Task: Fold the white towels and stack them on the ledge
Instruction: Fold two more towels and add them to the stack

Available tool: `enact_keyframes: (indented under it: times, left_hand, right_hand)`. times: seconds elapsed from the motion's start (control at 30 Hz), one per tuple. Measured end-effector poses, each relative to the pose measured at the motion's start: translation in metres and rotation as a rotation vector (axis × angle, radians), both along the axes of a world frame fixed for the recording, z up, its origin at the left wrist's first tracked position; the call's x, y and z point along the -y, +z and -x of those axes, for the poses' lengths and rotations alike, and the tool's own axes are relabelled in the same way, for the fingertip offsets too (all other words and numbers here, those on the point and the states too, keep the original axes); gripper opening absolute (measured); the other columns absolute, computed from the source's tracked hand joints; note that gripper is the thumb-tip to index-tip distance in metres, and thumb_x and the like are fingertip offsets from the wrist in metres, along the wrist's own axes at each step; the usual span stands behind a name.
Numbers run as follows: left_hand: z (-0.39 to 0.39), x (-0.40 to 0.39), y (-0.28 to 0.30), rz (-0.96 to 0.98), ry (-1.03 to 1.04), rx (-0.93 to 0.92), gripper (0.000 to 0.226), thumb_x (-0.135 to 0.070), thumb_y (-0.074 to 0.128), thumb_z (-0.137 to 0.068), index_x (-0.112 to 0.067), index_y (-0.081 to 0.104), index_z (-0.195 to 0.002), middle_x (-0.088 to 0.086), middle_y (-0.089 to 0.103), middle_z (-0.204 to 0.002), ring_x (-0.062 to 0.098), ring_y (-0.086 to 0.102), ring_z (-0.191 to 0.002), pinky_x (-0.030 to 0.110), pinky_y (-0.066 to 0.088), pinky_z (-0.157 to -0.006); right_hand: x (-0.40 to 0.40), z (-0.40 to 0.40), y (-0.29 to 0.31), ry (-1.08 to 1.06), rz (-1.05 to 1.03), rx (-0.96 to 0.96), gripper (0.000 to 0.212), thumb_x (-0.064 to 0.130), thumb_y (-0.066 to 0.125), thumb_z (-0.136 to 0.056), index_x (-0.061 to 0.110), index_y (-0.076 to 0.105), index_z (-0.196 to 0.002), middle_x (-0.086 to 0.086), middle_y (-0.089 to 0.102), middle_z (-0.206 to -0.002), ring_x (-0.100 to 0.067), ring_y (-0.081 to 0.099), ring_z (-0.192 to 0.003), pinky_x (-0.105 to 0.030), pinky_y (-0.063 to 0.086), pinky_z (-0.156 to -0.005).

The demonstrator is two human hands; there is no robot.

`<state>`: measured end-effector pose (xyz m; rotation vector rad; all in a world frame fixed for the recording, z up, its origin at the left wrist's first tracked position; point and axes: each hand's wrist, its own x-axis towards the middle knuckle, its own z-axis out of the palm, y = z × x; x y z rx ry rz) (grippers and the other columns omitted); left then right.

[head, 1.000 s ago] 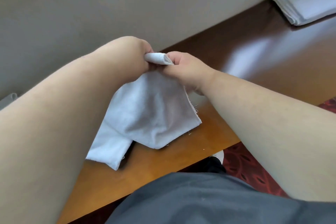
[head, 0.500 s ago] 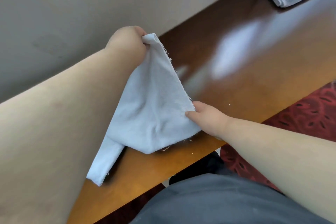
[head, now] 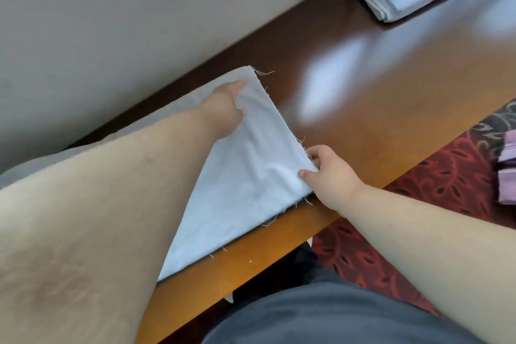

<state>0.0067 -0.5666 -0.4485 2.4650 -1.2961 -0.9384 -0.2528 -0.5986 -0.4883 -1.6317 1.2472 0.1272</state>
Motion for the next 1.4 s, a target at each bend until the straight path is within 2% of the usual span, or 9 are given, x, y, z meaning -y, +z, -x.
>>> enact_keyframes:
  times: [0.17,0.27,0.33,0.5,0.9,1.03,1.17,1.27,1.4]
  left_hand:
    - [0.04,-0.045,-0.018,-0.024,0.008,0.085,0.059,-0.024,0.051,-0.096,-0.029,0.03,-0.151,0.001,0.022,-0.16,0.018,0.018,-0.146,0.028,0.016,-0.117]
    - [0.058,-0.091,-0.018,-0.08,0.075,0.063,0.059,-0.03,0.049,-0.097,-0.035,0.026,-0.151,-0.005,0.015,-0.161,0.017,0.011,-0.147,0.032,0.017,-0.118]
    - [0.065,-0.123,-0.013,-0.14,0.138,0.039,0.059,-0.032,0.046,-0.098,-0.037,0.022,-0.152,-0.007,0.011,-0.161,0.016,0.008,-0.147,0.035,0.02,-0.118]
    - [0.056,-0.203,0.015,-0.253,0.328,0.042,0.061,-0.038,0.045,-0.097,-0.036,0.02,-0.152,-0.005,0.008,-0.162,0.019,0.012,-0.147,0.037,0.029,-0.113]
    - [0.067,-0.404,0.033,-0.149,1.077,-0.01,0.06,-0.04,0.05,-0.095,-0.028,0.029,-0.15,-0.002,0.028,-0.154,0.025,0.032,-0.137,0.043,0.034,-0.11]
    - [0.051,-0.437,0.015,0.02,1.288,-0.189,0.062,-0.039,0.049,-0.097,-0.02,0.027,-0.152,0.006,0.038,-0.151,0.027,0.043,-0.132,0.037,0.038,-0.106]
    - [0.029,-0.449,-0.002,0.119,1.269,-0.328,0.054,-0.039,0.05,-0.098,-0.023,0.036,-0.148,0.002,0.05,-0.141,0.022,0.054,-0.118,0.025,0.041,-0.089]
    - [0.022,-0.454,-0.011,0.109,1.215,-0.367,0.051,-0.041,0.052,-0.095,-0.031,0.041,-0.144,0.0,0.048,-0.136,0.021,0.059,-0.105,0.03,0.049,-0.088]
    - [0.016,-0.461,-0.016,0.048,1.098,-0.422,0.055,-0.048,0.048,-0.095,-0.037,0.033,-0.147,-0.001,0.04,-0.134,0.021,0.055,-0.102,0.028,0.046,-0.084]
  right_hand:
    - [0.006,-0.006,0.002,0.125,0.105,-0.093,0.037,0.023,0.064,-0.088,0.034,0.038,-0.111,0.006,0.054,-0.104,-0.01,0.057,-0.078,-0.023,0.04,-0.054]
    - [0.005,-0.02,0.014,0.285,0.282,-0.175,0.055,0.023,0.063,-0.082,0.033,0.039,-0.13,0.001,0.044,-0.128,-0.021,0.049,-0.112,-0.033,0.046,-0.083]
    - [0.0,-0.035,0.026,0.422,0.427,-0.197,0.067,0.028,0.064,-0.085,0.032,0.032,-0.144,-0.001,0.034,-0.143,-0.025,0.034,-0.129,-0.039,0.038,-0.099]
    - [-0.034,-0.087,0.053,0.785,0.509,-0.095,0.067,0.035,0.057,-0.091,0.033,0.026,-0.149,0.001,0.016,-0.159,-0.022,0.011,-0.145,-0.04,0.022,-0.115]
    - [-0.186,-0.221,0.086,1.353,0.629,0.015,0.062,0.05,0.058,-0.09,0.029,0.038,-0.145,-0.005,0.019,-0.161,-0.026,0.011,-0.148,-0.043,0.02,-0.116]
    - [-0.245,-0.292,0.104,1.419,0.665,0.147,0.06,0.048,0.058,-0.091,0.026,0.042,-0.144,-0.003,0.029,-0.157,-0.025,0.019,-0.146,-0.042,0.024,-0.116]
    - [-0.308,-0.366,0.109,1.478,0.72,0.279,0.056,0.042,0.058,-0.09,0.024,0.046,-0.142,-0.001,0.043,-0.149,-0.024,0.031,-0.14,-0.039,0.032,-0.112]
    - [-0.345,-0.404,0.098,1.645,0.837,0.182,0.06,0.034,0.062,-0.089,0.024,0.043,-0.144,-0.002,0.041,-0.15,-0.026,0.028,-0.142,-0.041,0.03,-0.11]
    - [-0.375,-0.428,0.074,1.99,1.12,-0.234,0.057,0.021,0.061,-0.087,0.021,0.041,-0.141,-0.006,0.051,-0.133,-0.031,0.036,-0.137,-0.058,0.013,-0.117]
